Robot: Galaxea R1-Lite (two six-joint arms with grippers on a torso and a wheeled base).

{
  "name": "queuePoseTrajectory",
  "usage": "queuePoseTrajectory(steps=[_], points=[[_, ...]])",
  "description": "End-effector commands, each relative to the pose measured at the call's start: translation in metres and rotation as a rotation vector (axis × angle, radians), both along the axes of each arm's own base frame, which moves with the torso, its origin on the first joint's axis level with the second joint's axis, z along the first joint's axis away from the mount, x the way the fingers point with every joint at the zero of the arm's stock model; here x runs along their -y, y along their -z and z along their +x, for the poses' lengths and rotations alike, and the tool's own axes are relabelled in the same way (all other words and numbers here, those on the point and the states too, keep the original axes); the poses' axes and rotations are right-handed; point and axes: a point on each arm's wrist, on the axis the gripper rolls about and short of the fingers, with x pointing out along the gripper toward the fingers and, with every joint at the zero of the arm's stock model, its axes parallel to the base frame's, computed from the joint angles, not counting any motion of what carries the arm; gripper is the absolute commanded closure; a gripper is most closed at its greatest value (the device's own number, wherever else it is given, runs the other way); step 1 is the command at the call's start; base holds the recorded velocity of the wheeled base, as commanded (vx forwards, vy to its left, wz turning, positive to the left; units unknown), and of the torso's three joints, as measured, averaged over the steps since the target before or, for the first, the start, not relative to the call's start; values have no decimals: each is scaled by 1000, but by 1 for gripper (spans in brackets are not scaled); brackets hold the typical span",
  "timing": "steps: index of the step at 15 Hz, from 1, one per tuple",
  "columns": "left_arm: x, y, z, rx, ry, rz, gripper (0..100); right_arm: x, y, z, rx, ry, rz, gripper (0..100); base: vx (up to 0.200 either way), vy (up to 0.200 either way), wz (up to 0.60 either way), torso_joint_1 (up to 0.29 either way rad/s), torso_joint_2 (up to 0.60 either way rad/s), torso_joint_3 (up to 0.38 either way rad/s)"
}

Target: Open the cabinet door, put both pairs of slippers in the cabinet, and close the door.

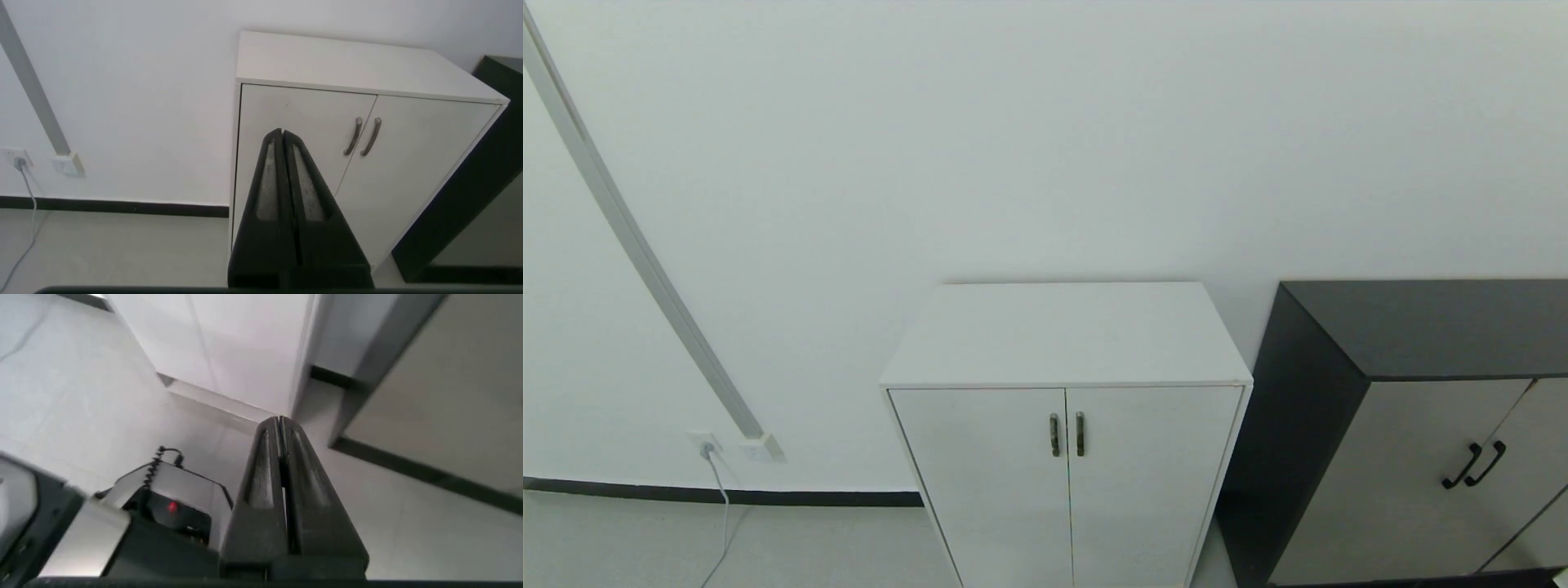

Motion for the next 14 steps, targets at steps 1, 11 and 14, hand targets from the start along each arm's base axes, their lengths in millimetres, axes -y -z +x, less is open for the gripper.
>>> queuePoseTrajectory(steps=[1, 11, 14], points=[[0, 0, 0, 0, 0, -1, 100, 1, 0, -3, 37, 0, 11, 100, 0, 0, 0, 0, 0, 0], [0, 0, 0, 2, 0, -4, 100, 5, 0, -31, 393, 246, 102, 100, 0, 0, 0, 0, 0, 0], [0, 0, 0, 2, -2, -4, 100, 4, 2, -37, 478, 274, 106, 100, 0, 0, 0, 0, 0, 0]])
